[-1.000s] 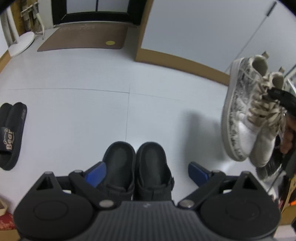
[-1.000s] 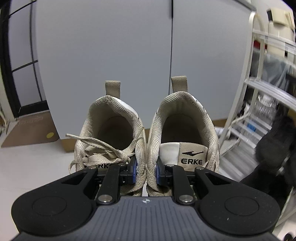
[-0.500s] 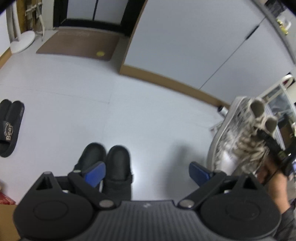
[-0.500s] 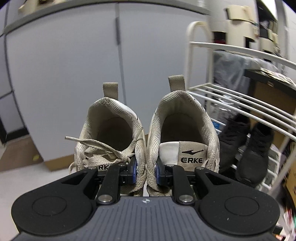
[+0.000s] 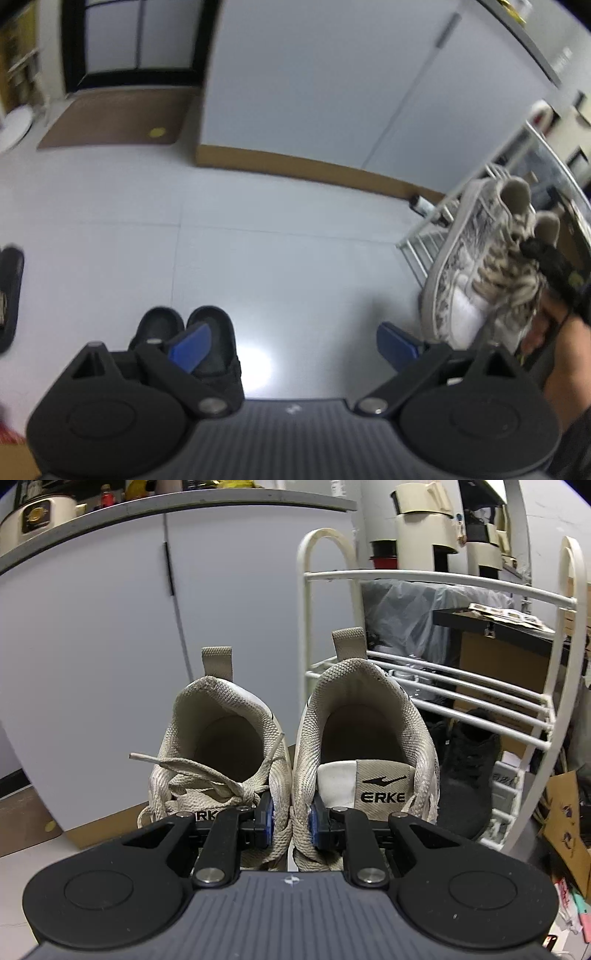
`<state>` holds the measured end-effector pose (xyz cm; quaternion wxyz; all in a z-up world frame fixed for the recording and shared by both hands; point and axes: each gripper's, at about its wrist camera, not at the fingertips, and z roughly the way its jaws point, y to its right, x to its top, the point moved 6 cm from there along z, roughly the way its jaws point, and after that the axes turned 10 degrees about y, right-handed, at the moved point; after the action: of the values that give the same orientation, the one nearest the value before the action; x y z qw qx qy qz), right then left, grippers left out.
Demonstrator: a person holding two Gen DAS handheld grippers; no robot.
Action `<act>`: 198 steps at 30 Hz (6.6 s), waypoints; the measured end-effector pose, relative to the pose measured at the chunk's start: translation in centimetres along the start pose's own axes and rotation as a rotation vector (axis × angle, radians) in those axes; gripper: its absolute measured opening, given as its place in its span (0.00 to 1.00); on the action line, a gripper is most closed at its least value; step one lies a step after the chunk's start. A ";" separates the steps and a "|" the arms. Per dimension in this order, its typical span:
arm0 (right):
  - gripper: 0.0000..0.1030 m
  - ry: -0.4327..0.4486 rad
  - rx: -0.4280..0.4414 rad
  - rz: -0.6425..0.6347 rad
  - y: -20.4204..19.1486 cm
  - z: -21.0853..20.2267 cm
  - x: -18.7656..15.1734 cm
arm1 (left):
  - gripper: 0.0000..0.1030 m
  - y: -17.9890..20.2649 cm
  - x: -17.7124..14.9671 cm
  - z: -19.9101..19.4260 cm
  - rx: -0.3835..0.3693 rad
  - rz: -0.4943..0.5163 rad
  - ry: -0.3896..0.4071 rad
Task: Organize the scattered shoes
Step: 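Lift and carry the white sneakers with the right tool to the rack, then push the white sneakers onto the top rack shelf and open the right tool, then withdraw the right tool from the rack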
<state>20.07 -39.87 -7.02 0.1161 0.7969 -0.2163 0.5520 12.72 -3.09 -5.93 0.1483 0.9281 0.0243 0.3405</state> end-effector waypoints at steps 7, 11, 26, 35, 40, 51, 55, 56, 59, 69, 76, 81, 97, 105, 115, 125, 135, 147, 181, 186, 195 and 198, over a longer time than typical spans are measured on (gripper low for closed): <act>0.19 0.040 -0.120 0.095 4.7 2.0 2.1 | 0.95 0.3 0.1 0.2 -0.014 0.017 0.004; 0.20 0.046 -0.179 0.140 6.8 3.6 4.3 | 0.95 0.5 -0.1 0.0 -0.004 0.020 0.014; 0.20 0.032 -0.332 0.200 12.5 9.5 11.6 | 0.95 2.9 -0.5 -0.1 -0.055 0.032 0.008; 0.20 0.051 -0.392 0.198 14.4 12.5 12.9 | 0.95 4.1 -0.1 -0.6 -0.091 0.034 0.024; 0.20 0.066 -0.424 0.193 15.4 14.1 13.9 | 0.95 4.7 0.1 -1.1 -0.105 0.067 0.036; 0.20 0.090 -0.543 0.275 19.9 17.7 16.2 | 0.95 3.8 0.3 -1.8 -0.120 0.090 0.046; 0.21 0.120 -0.542 0.243 20.5 18.9 16.7 | 0.95 3.3 0.5 -1.5 -0.114 0.080 0.043; 0.22 0.126 -0.537 0.247 20.7 19.2 16.7 | 0.95 3.3 0.5 -1.4 -0.112 0.080 0.041; 0.28 0.137 -0.509 0.243 21.3 20.2 16.4 | 0.95 3.4 0.6 -1.1 -0.138 0.070 0.031; 0.50 0.198 -0.412 0.184 20.5 20.2 16.1 | 0.95 4.3 0.3 -1.0 -0.170 0.065 0.026; 0.54 0.208 -0.372 0.188 20.0 19.0 16.0 | 0.95 4.6 0.2 -1.2 -0.141 0.092 0.047; 0.62 0.216 -0.328 0.277 20.5 18.7 16.4 | 0.96 4.1 -0.5 -1.1 -0.122 0.094 0.030; 0.77 0.341 -0.354 0.035 17.7 17.3 17.4 | 0.96 4.4 0.2 -1.9 -0.162 0.077 0.047; 0.78 0.282 -0.370 0.110 18.1 16.6 16.7 | 0.96 4.5 0.3 -2.1 -0.142 0.090 0.065; 0.82 0.214 -0.363 0.175 16.8 12.6 15.9 | 0.96 3.5 -0.8 -1.1 -0.084 0.068 -0.001; 0.83 0.205 -0.331 0.197 13.9 5.6 17.4 | 0.96 2.9 -1.8 -1.1 -0.045 0.030 -0.030; 0.86 0.174 -0.243 0.199 10.8 -2.1 17.7 | 0.96 2.2 -4.0 -0.5 0.033 0.005 -0.094; 0.93 0.124 -0.155 0.228 7.5 -10.2 16.4 | 0.96 1.4 -6.1 -1.1 0.089 0.041 -0.115; 0.98 -0.344 0.243 -0.052 -7.6 -10.7 1.4 | 0.96 -1.5 -4.0 -0.7 0.141 0.134 -0.097; 0.98 -0.412 0.297 -0.121 -8.6 -10.6 -0.1 | 0.96 -1.4 -3.4 -0.5 0.145 0.149 -0.093; 1.00 -0.448 0.420 -0.226 -11.9 -13.0 -1.1 | 0.96 -3.4 -1.4 -1.4 0.181 0.107 -0.042; 1.00 -0.474 0.458 -0.255 -12.7 -13.5 -1.8 | 0.96 -4.0 -1.5 -1.5 0.192 0.089 -0.044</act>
<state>14.38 -22.59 -3.11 -0.0511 0.9288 -0.0064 0.3670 10.80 0.88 -6.96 0.0439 0.9454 0.0122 0.3226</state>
